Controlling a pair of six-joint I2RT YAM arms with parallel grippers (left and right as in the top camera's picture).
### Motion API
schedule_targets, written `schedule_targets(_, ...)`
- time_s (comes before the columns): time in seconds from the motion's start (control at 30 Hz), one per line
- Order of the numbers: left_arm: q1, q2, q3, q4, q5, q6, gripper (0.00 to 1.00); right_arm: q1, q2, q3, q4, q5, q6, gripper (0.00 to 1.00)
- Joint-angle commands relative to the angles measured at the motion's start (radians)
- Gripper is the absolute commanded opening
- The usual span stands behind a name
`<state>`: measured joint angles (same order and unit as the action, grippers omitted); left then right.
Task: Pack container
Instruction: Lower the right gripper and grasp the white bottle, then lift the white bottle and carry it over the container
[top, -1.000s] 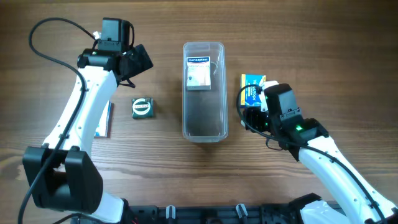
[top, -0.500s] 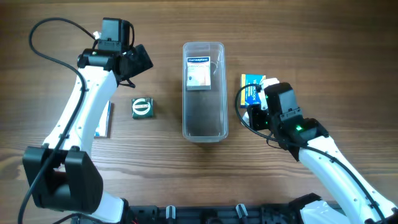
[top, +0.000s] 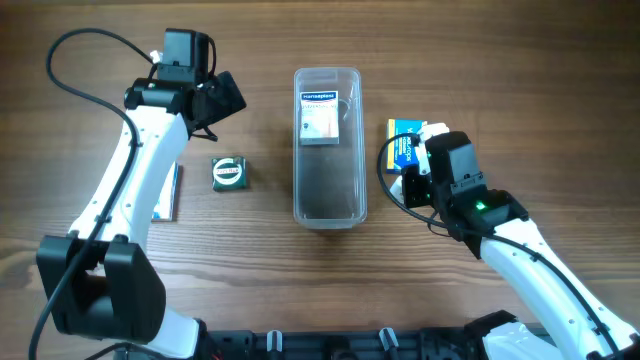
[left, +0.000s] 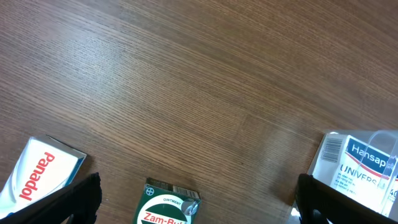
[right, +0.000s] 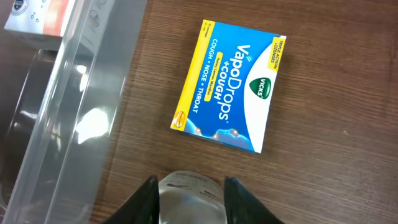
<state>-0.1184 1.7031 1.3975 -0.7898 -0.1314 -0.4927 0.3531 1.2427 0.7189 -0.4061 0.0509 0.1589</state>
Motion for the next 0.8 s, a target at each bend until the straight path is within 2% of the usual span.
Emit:
schedule_targets(0.0,0.002,-0.02,0.008,-0.001,0.009,-0.014,1.0,0.004,0.01,0.022,0.006,0.02,0.0,0.31)
schedule_targets(0.1,0.002,-0.02,0.008,0.0,0.008,-0.014,1.0,0.004,0.009,0.024,0.005,0.02,-0.003,0.28)
schedule_targets(0.5,0.018,-0.02,0.008,0.034,0.008,-0.013,1.0,0.004,0.009,0.09,-0.008,0.024,-0.029,0.27)
schedule_targets(0.77,0.084,-0.02,0.008,0.045,0.008,-0.013,1.0,0.004,0.009,0.217,-0.07,0.016,-0.055,0.27)
